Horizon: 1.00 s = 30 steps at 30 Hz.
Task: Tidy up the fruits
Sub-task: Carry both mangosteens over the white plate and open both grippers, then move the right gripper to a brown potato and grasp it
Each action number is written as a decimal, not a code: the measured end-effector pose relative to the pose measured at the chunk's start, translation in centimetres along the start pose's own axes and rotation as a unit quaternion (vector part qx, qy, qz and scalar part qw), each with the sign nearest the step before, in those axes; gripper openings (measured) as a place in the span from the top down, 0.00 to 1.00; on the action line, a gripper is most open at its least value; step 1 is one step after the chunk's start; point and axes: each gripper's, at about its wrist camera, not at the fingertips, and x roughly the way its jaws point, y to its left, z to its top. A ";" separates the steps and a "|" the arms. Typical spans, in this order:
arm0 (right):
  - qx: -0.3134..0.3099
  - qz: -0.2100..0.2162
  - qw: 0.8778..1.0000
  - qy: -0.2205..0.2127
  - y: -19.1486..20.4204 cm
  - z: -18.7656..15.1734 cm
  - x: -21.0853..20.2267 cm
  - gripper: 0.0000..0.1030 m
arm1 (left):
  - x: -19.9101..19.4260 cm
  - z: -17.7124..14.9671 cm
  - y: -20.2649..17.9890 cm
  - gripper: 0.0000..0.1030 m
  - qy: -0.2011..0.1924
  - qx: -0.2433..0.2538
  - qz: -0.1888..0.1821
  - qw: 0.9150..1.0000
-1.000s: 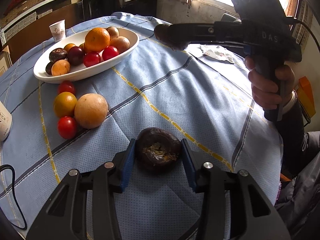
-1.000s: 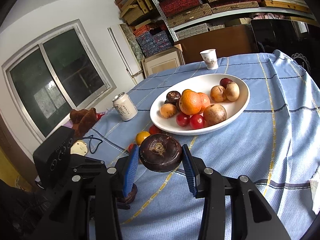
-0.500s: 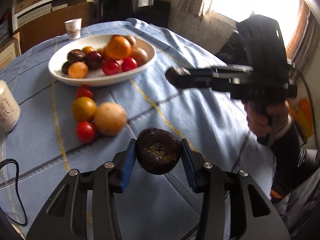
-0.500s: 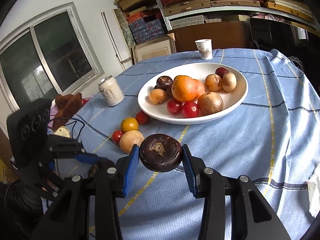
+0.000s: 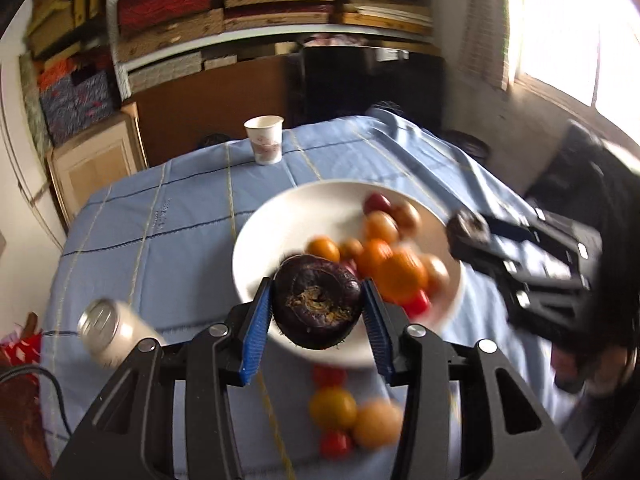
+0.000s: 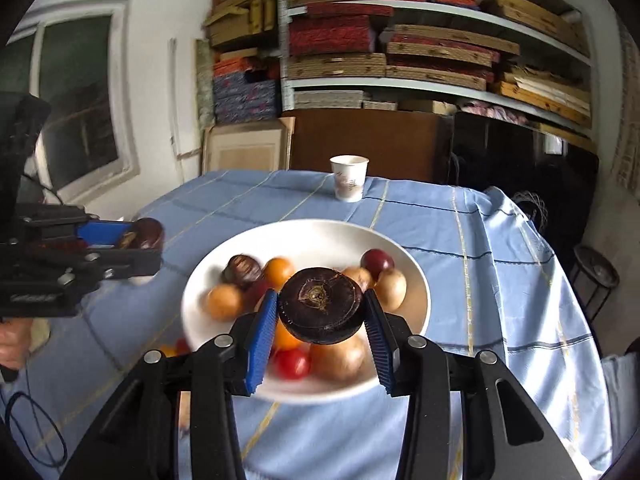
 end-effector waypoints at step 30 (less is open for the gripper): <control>0.041 0.059 0.997 -0.013 1.7 -2.1 -1.4 0.34 | -2.5 -6.3 4.3 0.05 -0.088 -0.124 0.070 0.986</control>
